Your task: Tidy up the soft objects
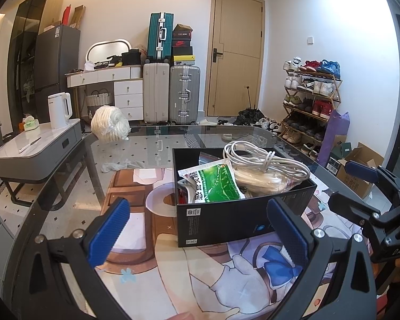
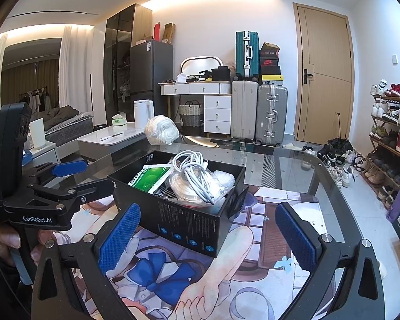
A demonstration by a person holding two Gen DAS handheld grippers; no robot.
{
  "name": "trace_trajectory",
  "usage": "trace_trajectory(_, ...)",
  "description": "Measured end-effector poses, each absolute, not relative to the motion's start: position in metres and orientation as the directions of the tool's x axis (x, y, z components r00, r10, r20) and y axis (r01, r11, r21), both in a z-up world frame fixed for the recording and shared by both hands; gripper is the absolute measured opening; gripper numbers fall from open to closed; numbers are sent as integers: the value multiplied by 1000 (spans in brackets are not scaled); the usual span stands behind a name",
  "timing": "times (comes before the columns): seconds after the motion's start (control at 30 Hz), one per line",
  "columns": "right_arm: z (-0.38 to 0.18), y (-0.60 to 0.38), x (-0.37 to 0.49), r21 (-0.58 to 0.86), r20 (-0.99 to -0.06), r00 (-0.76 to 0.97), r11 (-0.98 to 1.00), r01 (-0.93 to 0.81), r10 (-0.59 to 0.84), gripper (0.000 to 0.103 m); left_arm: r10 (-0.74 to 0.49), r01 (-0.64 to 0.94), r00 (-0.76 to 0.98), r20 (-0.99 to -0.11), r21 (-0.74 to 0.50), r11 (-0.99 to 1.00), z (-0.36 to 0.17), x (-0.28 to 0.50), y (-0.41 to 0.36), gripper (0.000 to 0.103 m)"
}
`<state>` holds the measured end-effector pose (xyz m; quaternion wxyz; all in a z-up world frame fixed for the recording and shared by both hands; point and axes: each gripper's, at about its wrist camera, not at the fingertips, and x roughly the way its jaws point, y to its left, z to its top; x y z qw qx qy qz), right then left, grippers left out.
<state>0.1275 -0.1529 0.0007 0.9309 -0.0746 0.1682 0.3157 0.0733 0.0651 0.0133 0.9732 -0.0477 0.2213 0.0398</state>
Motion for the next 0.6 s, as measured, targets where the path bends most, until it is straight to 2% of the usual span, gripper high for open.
trace_trajectory(0.6,0,-153,128,-32,-364,743,790,-612,561,103,57,-97,898,-436,-70,993,11,74,65,103)
